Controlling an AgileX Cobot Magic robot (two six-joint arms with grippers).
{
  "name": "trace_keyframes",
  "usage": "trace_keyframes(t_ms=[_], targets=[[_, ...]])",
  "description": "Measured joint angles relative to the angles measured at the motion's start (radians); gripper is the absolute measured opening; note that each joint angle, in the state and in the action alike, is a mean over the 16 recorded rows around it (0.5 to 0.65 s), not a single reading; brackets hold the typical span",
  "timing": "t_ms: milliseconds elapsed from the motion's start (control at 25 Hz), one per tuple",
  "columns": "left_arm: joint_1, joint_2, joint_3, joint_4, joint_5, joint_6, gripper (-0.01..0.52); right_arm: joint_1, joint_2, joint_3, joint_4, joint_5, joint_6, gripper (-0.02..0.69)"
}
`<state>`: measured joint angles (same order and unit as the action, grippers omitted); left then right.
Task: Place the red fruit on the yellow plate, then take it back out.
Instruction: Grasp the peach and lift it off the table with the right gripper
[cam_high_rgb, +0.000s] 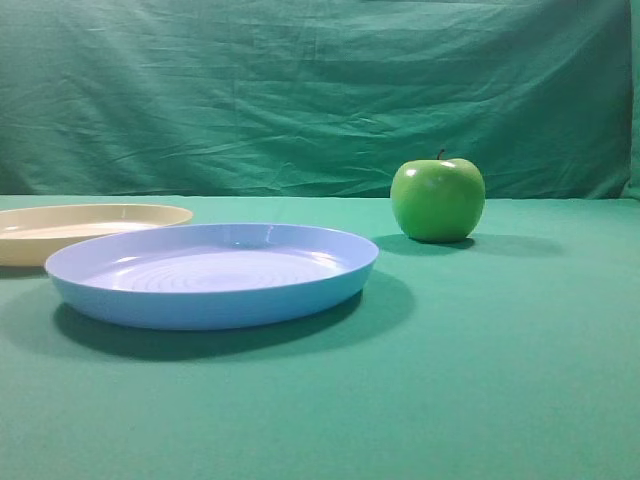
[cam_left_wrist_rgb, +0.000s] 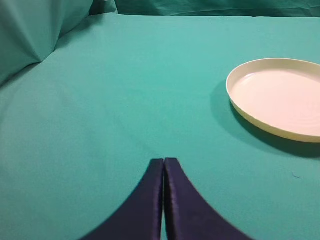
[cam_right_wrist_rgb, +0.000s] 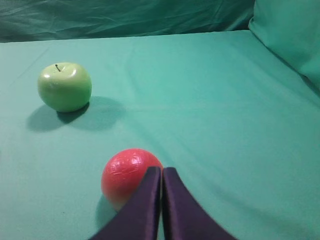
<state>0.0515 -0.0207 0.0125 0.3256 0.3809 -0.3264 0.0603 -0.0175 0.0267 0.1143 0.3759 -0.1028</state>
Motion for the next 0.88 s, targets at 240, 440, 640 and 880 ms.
trace_keyframes(t_ms=[240, 440, 640, 880], targets=[[0.0, 0.0, 0.0, 0.0, 0.0, 0.0, 0.0, 0.0, 0.0, 0.0, 0.0, 0.0, 0.0, 0.0], [0.0, 0.0, 0.0, 0.0, 0.0, 0.0, 0.0, 0.0, 0.0, 0.0, 0.0, -0.001, 0.0, 0.0], [0.0, 0.0, 0.0, 0.0, 0.0, 0.0, 0.0, 0.0, 0.0, 0.0, 0.023, -0.036, 0.006, 0.0], [0.0, 0.0, 0.0, 0.0, 0.0, 0.0, 0.0, 0.0, 0.0, -0.005, 0.117, -0.152, 0.023, 0.0]])
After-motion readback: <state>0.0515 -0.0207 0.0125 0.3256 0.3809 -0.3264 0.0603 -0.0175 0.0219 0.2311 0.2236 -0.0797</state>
